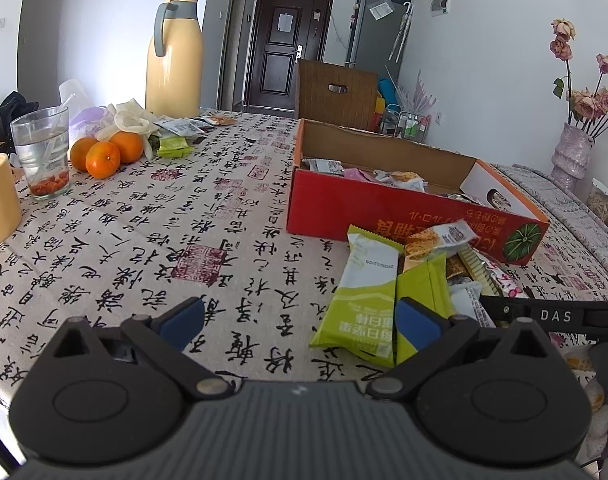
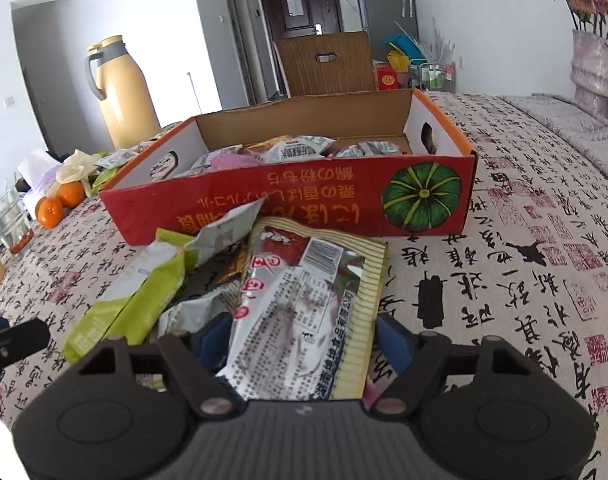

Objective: Organize snacks
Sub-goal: 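Grasp a white-and-yellow striped snack packet with the right tool, then grasp a green snack bar with the left tool while the right tool holds its packet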

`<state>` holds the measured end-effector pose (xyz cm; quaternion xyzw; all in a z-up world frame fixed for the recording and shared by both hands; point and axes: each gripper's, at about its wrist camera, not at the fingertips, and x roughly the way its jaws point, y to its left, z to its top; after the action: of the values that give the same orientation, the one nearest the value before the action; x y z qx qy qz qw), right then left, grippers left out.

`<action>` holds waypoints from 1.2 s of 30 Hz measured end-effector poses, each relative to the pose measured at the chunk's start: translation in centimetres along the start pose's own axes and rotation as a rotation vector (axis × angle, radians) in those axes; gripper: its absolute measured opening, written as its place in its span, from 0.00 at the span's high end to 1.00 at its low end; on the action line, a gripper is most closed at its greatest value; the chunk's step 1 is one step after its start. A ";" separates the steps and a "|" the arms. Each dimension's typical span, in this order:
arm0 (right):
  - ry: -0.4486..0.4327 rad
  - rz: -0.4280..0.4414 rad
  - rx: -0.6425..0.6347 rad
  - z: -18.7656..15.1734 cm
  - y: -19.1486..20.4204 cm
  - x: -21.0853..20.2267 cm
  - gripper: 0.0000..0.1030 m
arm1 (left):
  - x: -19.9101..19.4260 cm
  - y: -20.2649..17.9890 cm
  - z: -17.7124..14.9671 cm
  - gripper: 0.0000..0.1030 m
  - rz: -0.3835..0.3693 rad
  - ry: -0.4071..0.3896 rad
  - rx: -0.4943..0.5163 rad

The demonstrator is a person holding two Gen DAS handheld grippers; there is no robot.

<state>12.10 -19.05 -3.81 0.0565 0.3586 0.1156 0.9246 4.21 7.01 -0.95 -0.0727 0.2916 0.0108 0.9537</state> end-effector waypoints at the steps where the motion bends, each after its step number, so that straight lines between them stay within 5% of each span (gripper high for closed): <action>1: -0.001 0.006 -0.004 0.0 0.0 -0.1 0.32 | 0.0 0.0 0.0 0.00 0.001 0.000 -0.001; 5: -0.008 0.035 -0.001 -0.1 -0.3 -0.5 0.48 | 0.0 0.1 0.0 0.00 0.001 0.000 -0.005; 12: -0.079 0.039 0.002 -0.4 -0.8 -2.2 0.60 | 0.1 0.2 -0.1 0.00 0.004 0.006 -0.010; 36: -0.209 -0.031 0.067 -0.8 -5.5 -5.4 0.63 | 2.2 -0.4 1.4 0.00 0.045 0.052 -0.020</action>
<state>8.67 -25.76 -1.92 0.0937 0.2650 0.0826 0.9561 6.80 6.79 -0.99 -0.0756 0.3180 0.0335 0.9445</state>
